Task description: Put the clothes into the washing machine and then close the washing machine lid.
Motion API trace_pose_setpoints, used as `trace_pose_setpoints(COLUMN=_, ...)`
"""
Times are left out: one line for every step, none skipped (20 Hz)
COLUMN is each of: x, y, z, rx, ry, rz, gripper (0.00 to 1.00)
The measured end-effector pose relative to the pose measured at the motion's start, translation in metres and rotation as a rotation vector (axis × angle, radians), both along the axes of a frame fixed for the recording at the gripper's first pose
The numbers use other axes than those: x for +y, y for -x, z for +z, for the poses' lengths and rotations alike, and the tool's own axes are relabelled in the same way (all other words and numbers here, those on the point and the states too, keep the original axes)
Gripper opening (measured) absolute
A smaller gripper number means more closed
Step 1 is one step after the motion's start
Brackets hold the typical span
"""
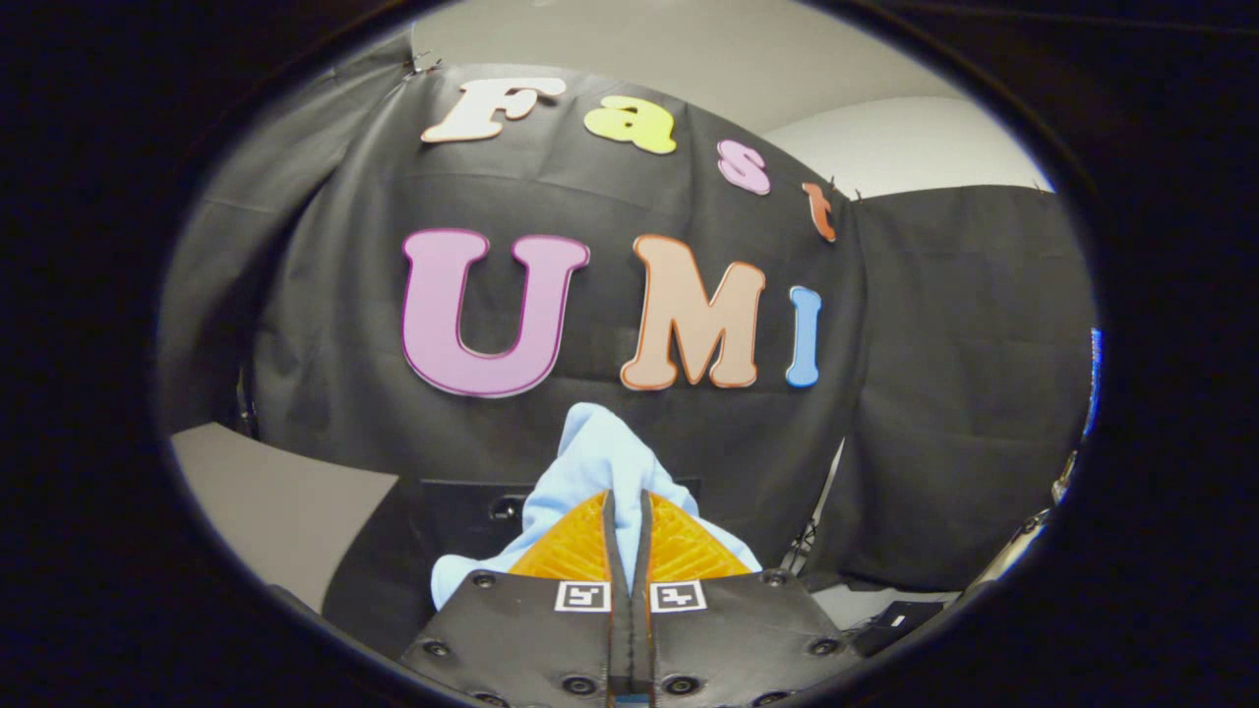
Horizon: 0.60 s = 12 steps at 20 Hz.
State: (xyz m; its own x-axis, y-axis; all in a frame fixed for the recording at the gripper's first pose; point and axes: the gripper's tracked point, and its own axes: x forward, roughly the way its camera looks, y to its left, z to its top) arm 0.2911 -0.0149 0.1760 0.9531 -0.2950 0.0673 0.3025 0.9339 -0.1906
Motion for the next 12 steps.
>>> trace_pose_setpoints(x=-0.002, y=-0.008, z=-0.014, rx=0.01, ry=-0.001, rz=0.007, gripper=0.01)
trace_pose_setpoints(x=-0.003, y=-0.017, z=-0.03, rx=0.024, ry=-0.007, rz=0.017, gripper=0.01)
trace_pose_setpoints(x=-0.005, y=-0.028, z=-0.047, rx=0.044, ry=-0.011, rz=0.028, gripper=0.01)
trace_pose_setpoints(x=-0.007, y=-0.04, z=-0.064, rx=0.072, ry=-0.013, rz=0.034, gripper=0.01)
trace_pose_setpoints(x=-0.009, y=-0.051, z=-0.082, rx=0.1, ry=-0.008, rz=0.038, gripper=0.0)
trace_pose_setpoints(x=-0.008, y=-0.06, z=-0.099, rx=0.129, ry=-0.007, rz=0.048, gripper=0.0)
trace_pose_setpoints(x=-0.005, y=-0.069, z=-0.115, rx=0.152, ry=-0.007, rz=0.061, gripper=0.01)
trace_pose_setpoints(x=-0.003, y=-0.078, z=-0.13, rx=0.174, ry=-0.012, rz=0.07, gripper=0.0)
trace_pose_setpoints(x=-0.002, y=-0.085, z=-0.146, rx=0.2, ry=-0.021, rz=0.083, gripper=0.01)
trace_pose_setpoints(x=0.003, y=-0.092, z=-0.16, rx=0.226, ry=-0.032, rz=0.107, gripper=0.0)
trace_pose_setpoints(x=0.005, y=-0.097, z=-0.174, rx=0.255, ry=-0.045, rz=0.123, gripper=0.01)
trace_pose_setpoints(x=0.006, y=-0.1, z=-0.183, rx=0.273, ry=-0.053, rz=0.127, gripper=0.01)
